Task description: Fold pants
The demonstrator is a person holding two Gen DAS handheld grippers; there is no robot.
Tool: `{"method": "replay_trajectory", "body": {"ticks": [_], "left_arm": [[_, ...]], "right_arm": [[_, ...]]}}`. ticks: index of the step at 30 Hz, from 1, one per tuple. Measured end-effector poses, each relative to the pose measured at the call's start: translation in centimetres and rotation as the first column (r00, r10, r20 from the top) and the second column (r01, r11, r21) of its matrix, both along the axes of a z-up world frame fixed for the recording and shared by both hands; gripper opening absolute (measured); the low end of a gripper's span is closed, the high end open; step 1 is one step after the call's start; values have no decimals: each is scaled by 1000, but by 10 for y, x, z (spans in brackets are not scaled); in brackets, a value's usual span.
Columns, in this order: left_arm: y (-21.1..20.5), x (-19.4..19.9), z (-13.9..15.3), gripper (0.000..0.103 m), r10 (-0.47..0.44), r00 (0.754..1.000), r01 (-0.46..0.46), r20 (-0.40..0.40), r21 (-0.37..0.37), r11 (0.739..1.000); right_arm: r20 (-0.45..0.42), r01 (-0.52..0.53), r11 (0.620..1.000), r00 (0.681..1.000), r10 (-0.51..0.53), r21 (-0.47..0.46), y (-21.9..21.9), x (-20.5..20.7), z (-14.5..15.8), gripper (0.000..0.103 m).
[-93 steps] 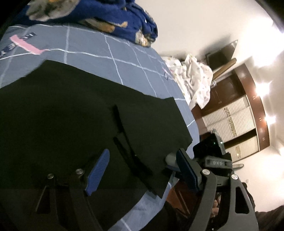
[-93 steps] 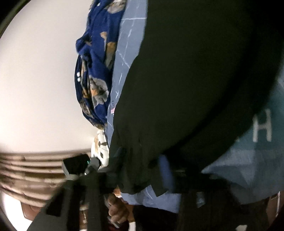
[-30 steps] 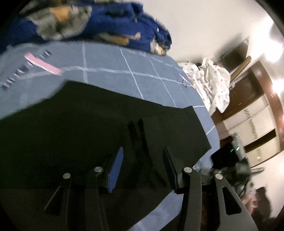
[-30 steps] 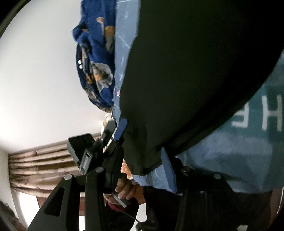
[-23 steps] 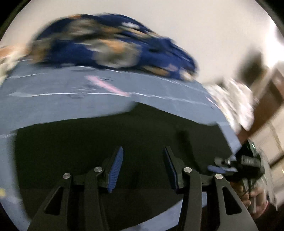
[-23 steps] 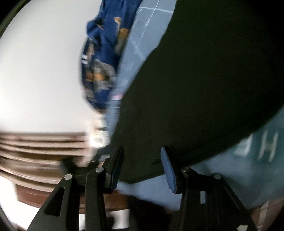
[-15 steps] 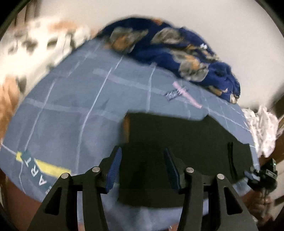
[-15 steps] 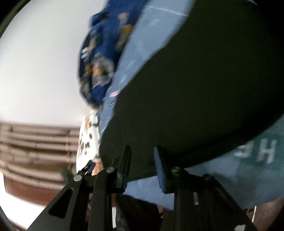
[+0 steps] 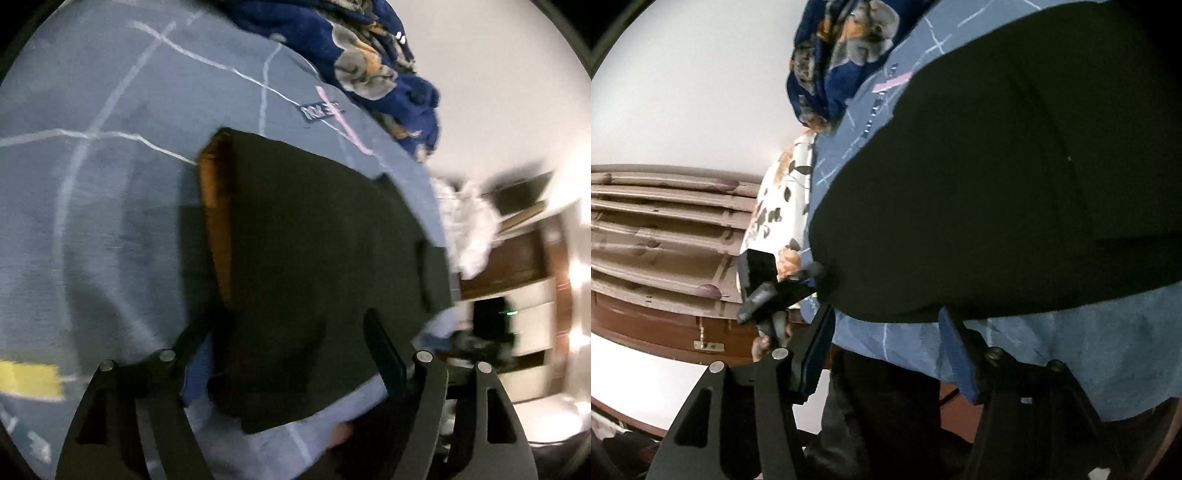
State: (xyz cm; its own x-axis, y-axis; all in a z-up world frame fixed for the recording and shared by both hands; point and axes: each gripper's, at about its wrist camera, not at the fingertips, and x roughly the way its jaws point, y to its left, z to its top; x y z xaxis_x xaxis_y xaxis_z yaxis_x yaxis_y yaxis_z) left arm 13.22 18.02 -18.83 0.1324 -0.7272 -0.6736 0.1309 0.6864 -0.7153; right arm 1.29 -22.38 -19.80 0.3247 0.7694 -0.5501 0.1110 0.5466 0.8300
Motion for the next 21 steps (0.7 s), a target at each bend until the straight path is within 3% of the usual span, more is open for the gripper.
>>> {"method": "replay_trajectory", "body": {"ticks": [2, 3, 4, 5, 9, 14, 18, 20, 21], "left_arm": [[3, 4, -3, 69, 21, 1000, -21, -2, -47, 999], [3, 5, -1, 56, 37, 999, -36, 24, -43, 998], [0, 4, 2, 21, 36, 997, -38, 74, 25, 999], [-6, 1, 4, 21, 27, 993, -37, 116, 80, 996], [-6, -4, 13, 20, 79, 989, -88, 124, 73, 993], [-37, -16, 77, 20, 48, 979, -43, 197, -30, 999], [-103, -21, 133, 20, -38, 961, 53, 275, -49, 997], [-146, -19, 148, 20, -77, 957, 101, 281, -70, 992], [-174, -17, 153, 20, -108, 955, 138, 277, -90, 986]], "right_arm": [[-15, 18, 1000, 1000, -18, 5, -1, 1, -1, 63], [-22, 29, 1000, 999, -29, 13, -2, 2, -2, 66], [-30, 40, 999, 999, -39, 27, -4, 3, -3, 68], [-34, 49, 998, 998, -47, 37, -4, 3, -5, 68], [-9, 9, 1000, 1000, -9, -22, 6, 6, 3, 70], [88, -34, 990, 995, 47, -140, 12, 23, 25, 70], [177, -39, 991, 982, 62, -132, -3, 35, 46, 72], [236, -40, 993, 970, 64, -107, -18, 33, 60, 78], [258, -40, 994, 964, 65, -100, -24, 31, 65, 86]]}}
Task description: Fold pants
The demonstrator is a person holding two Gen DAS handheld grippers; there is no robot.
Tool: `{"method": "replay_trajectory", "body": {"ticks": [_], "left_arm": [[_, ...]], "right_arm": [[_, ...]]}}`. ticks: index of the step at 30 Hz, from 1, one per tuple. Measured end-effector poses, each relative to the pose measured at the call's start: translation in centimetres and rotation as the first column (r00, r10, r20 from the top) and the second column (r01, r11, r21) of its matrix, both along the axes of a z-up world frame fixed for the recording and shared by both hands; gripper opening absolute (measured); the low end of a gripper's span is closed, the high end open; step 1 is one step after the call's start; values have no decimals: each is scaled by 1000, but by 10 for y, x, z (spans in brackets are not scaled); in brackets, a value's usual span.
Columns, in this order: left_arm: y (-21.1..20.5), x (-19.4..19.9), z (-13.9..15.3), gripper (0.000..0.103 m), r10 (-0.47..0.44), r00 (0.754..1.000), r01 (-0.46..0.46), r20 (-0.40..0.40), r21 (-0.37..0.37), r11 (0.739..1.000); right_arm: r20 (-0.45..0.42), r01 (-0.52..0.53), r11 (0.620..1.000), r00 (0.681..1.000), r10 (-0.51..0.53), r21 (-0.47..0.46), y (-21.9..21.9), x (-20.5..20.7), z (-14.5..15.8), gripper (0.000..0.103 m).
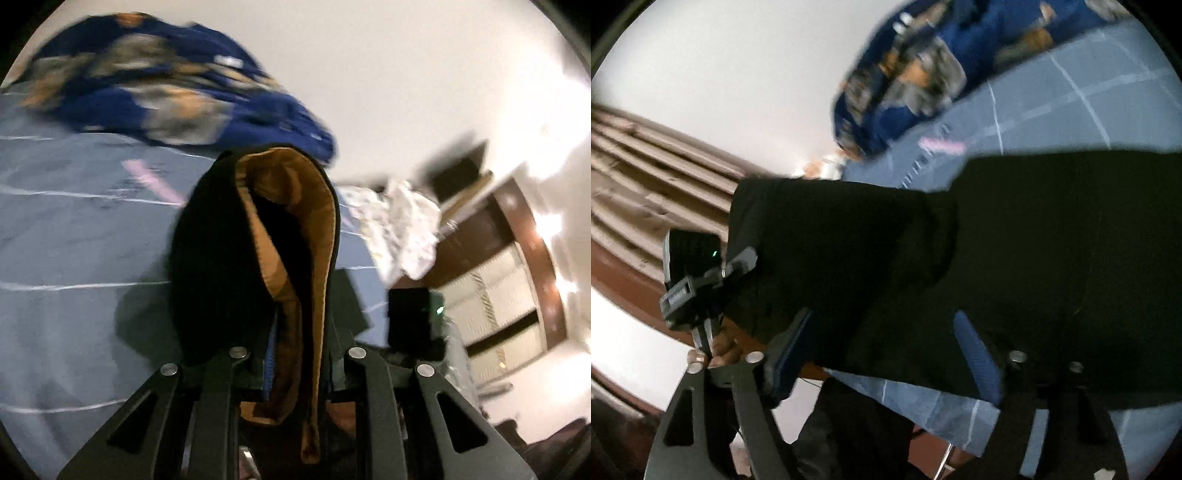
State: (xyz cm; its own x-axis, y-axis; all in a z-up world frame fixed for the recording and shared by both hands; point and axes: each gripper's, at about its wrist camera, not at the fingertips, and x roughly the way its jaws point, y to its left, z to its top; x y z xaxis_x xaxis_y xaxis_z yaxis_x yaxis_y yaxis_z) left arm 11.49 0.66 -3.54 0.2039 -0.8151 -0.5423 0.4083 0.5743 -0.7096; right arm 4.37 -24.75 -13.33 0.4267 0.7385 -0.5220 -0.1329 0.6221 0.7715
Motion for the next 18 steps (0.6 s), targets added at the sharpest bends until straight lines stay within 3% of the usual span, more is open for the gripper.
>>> {"method": "replay_trajectory", "body": {"ticks": [1, 3, 7, 9, 10, 11, 14, 18], "left_arm": [[-20, 1, 2, 20, -29, 1000, 29, 2, -10, 1000], [-68, 1, 3, 20, -101, 995, 101, 9, -39, 994], [-139, 9, -13, 23, -190, 982, 190, 0, -13, 982], [-161, 11, -18, 28, -215, 976, 216, 8, -8, 976], [-171, 13, -21, 42, -223, 975, 223, 4, 4, 975], [-176, 15, -23, 56, -225, 974, 225, -3, 21, 974], [-175, 19, -27, 59, -196, 980, 196, 15, 37, 980], [-149, 11, -31, 66, -153, 987, 147, 56, 104, 984]], "right_arm": [[30, -3, 1000, 1000, 3, 17, -10, -5, 6, 94], [72, -1, 999, 997, -3, 49, -26, -14, 13, 99], [109, 9, 998, 994, -15, 56, -60, -29, 17, 101], [109, 34, 997, 993, -41, 70, -75, -31, 12, 102], [93, 56, 996, 994, -62, 75, -84, -31, 6, 102], [79, 70, 995, 994, -76, 74, -91, -31, 2, 102], [-2, 101, 992, 995, -101, 80, -102, -24, -21, 103], [-33, 121, 989, 992, -118, 86, -106, -24, -38, 103]]}}
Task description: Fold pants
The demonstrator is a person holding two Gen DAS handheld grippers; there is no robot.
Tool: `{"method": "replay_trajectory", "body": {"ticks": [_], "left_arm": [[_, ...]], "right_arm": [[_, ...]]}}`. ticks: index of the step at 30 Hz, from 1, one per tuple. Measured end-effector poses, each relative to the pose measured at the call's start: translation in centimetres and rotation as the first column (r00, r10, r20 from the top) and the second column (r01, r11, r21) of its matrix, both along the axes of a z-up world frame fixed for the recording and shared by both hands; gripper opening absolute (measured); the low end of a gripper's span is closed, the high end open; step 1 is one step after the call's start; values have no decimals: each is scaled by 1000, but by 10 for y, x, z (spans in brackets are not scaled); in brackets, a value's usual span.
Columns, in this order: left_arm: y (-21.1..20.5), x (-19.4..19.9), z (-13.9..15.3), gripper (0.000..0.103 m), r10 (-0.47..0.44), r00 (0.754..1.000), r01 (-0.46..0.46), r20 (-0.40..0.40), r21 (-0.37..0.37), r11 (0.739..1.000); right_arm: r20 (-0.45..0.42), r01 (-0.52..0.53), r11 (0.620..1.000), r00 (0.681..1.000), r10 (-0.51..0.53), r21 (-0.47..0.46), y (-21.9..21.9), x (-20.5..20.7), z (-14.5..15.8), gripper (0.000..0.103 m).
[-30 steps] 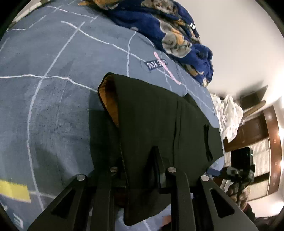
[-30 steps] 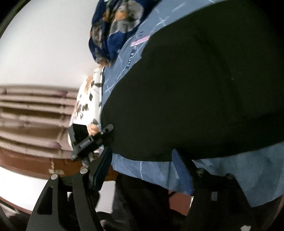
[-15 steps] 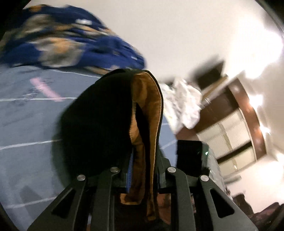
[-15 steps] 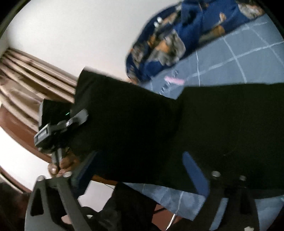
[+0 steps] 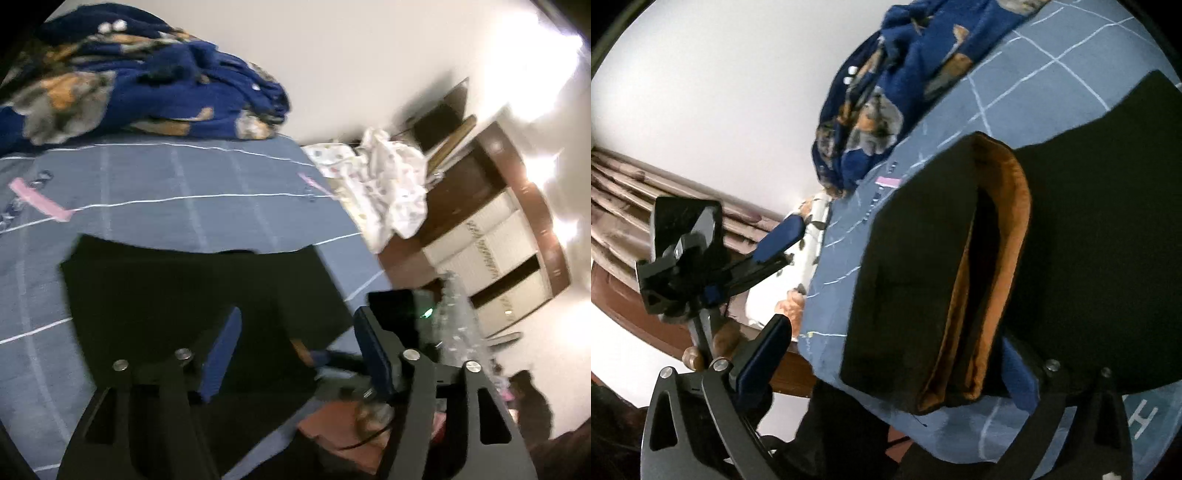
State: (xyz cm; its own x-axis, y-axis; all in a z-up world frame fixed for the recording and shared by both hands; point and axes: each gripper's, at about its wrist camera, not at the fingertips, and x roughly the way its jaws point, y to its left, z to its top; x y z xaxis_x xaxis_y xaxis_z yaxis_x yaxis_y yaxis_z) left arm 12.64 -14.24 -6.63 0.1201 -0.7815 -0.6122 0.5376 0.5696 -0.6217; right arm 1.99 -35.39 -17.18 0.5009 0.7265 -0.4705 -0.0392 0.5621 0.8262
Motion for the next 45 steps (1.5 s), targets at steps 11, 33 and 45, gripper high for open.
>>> {"method": "replay_trajectory", "body": {"ticks": [11, 33, 45], "left_arm": [[83, -26, -57, 66, 165, 982, -151, -88, 141, 978], [12, -26, -94, 73, 75, 991, -50, -114, 207, 977], [24, -11, -110, 73, 139, 981, -110, -134, 207, 972]], "right_arm": [[-108, 8, 991, 994, -22, -136, 4, 25, -9, 16], [-78, 380, 925, 922, -380, -20, -178, -35, -14, 12], [-91, 340, 940, 936, -340, -22, -181, -37, -25, 23]]}}
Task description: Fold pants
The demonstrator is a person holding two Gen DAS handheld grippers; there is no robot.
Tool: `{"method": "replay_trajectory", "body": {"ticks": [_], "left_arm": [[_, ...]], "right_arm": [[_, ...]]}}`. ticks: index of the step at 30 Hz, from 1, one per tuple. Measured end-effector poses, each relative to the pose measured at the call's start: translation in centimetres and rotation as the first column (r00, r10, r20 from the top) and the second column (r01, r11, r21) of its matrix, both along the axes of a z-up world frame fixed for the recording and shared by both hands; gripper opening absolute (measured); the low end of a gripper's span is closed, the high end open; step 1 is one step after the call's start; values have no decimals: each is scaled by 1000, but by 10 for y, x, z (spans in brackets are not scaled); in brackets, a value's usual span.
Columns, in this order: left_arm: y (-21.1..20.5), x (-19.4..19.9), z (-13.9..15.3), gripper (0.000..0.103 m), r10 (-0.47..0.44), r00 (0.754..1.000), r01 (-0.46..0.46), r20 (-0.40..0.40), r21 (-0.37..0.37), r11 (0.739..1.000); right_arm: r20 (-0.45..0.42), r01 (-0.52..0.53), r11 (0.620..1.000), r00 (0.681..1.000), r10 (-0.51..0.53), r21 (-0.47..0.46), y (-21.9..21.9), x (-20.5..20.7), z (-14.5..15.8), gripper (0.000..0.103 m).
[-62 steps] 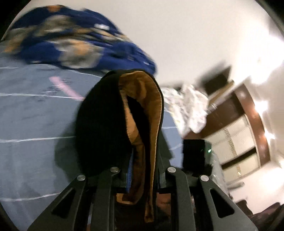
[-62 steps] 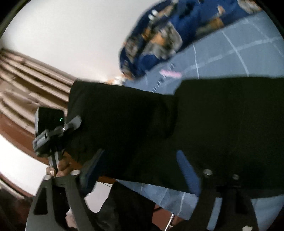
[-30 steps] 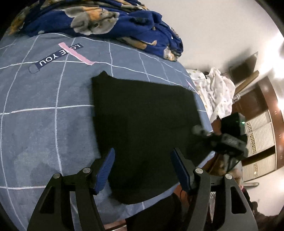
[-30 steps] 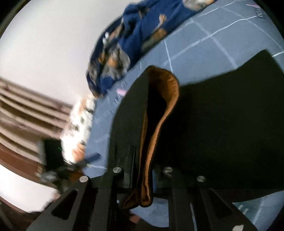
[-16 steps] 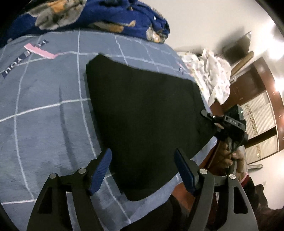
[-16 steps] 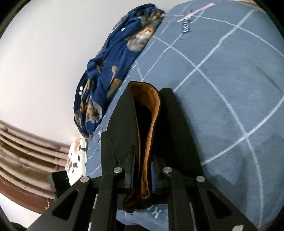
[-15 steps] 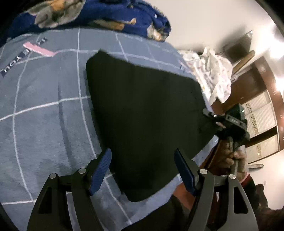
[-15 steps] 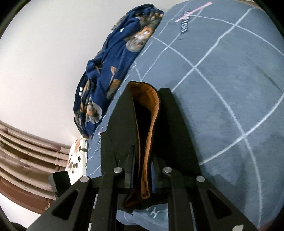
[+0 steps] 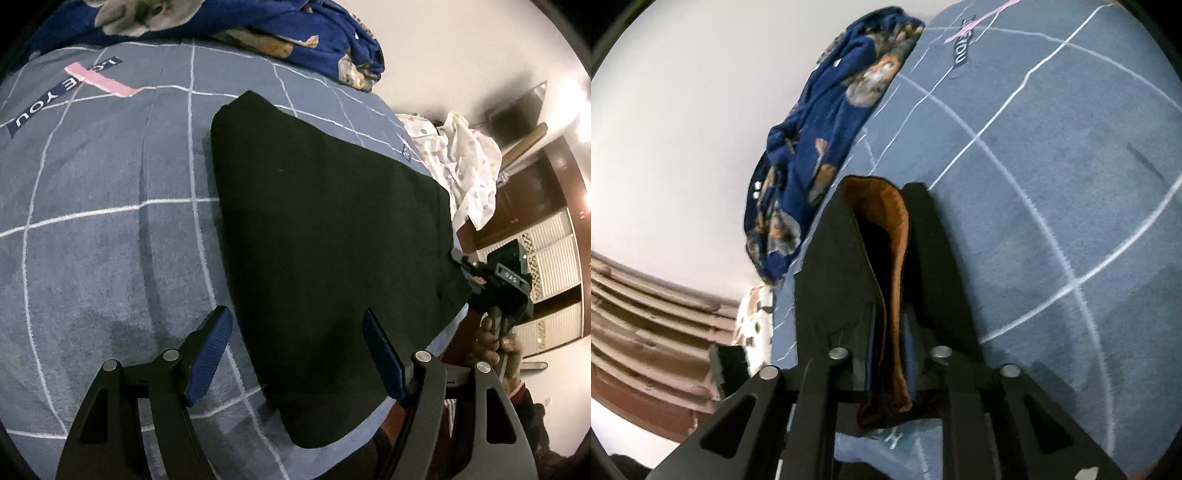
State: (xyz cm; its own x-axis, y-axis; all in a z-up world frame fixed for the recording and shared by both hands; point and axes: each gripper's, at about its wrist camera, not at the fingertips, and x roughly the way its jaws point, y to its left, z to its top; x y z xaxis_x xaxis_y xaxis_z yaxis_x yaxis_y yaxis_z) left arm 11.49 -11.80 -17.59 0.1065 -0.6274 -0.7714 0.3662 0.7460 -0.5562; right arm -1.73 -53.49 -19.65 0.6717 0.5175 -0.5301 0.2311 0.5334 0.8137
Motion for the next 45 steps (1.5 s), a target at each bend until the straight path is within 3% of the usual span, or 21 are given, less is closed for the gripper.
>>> {"method": "replay_trajectory", "body": {"ticks": [1, 3, 5, 6, 7, 8, 10, 14, 21, 25, 28, 30, 36, 41, 45], "left_arm": [[-1, 0, -1, 73, -1, 1000, 1, -2, 5, 1000], [-2, 0, -3, 73, -3, 1000, 3, -11, 10, 1000], [-2, -1, -3, 73, -2, 1000, 2, -11, 6, 1000], [-3, -1, -4, 73, -2, 1000, 2, -12, 8, 1000], [-4, 0, -4, 73, -4, 1000, 4, -13, 9, 1000], [-4, -1, -4, 73, -5, 1000, 5, -12, 8, 1000], [-4, -1, -1, 73, -9, 1000, 9, 0, 7, 1000], [-6, -1, 0, 73, -12, 1000, 12, 14, 8, 1000], [-5, -1, -4, 73, -6, 1000, 6, 15, 2, 1000], [-5, -1, -3, 74, -14, 1000, 14, 28, 4, 1000], [-6, 0, -5, 74, -23, 999, 23, 33, -11, 1000], [-9, 2, -6, 77, -30, 999, 31, 33, -26, 999], [-21, 8, -8, 79, -95, 995, 98, 43, -86, 991], [-29, 15, -8, 79, -122, 991, 126, 47, -108, 986], [-36, 12, -7, 79, -157, 983, 163, 91, -64, 985]], "right_arm": [[-2, -7, 1000, 1000, 7, -10, 1, 1, 2, 39], [7, -20, 1000, 1000, 20, -23, 5, 3, 6, 54], [9, -39, 997, 999, 40, -59, 13, 10, 12, 55], [0, -51, 995, 999, 51, -84, 17, 13, 13, 48], [-24, -68, 990, 998, 66, -122, 24, 18, 13, 19], [-51, -74, 986, 996, 67, -152, 27, 20, 11, 12], [-44, -54, 988, 998, 48, -147, 25, 20, 12, 11], [-2, 3, 993, 1000, -3, -119, 11, 12, 18, 11], [-47, 35, 999, 998, -33, 32, -10, 4, -19, 13], [-52, 36, 999, 998, -34, 35, -12, 3, -17, 34], [-56, 30, 998, 998, -33, -55, -13, 3, -3, 50], [-56, 7, 998, 998, -10, -61, -14, 7, 0, 55], [-97, -107, 985, 991, 94, -134, -3, 28, -3, 57], [-131, -151, 972, 983, 129, -177, -2, 36, 0, 47], [-128, -165, 972, 981, 144, -171, -1, 34, -1, 37]]}}
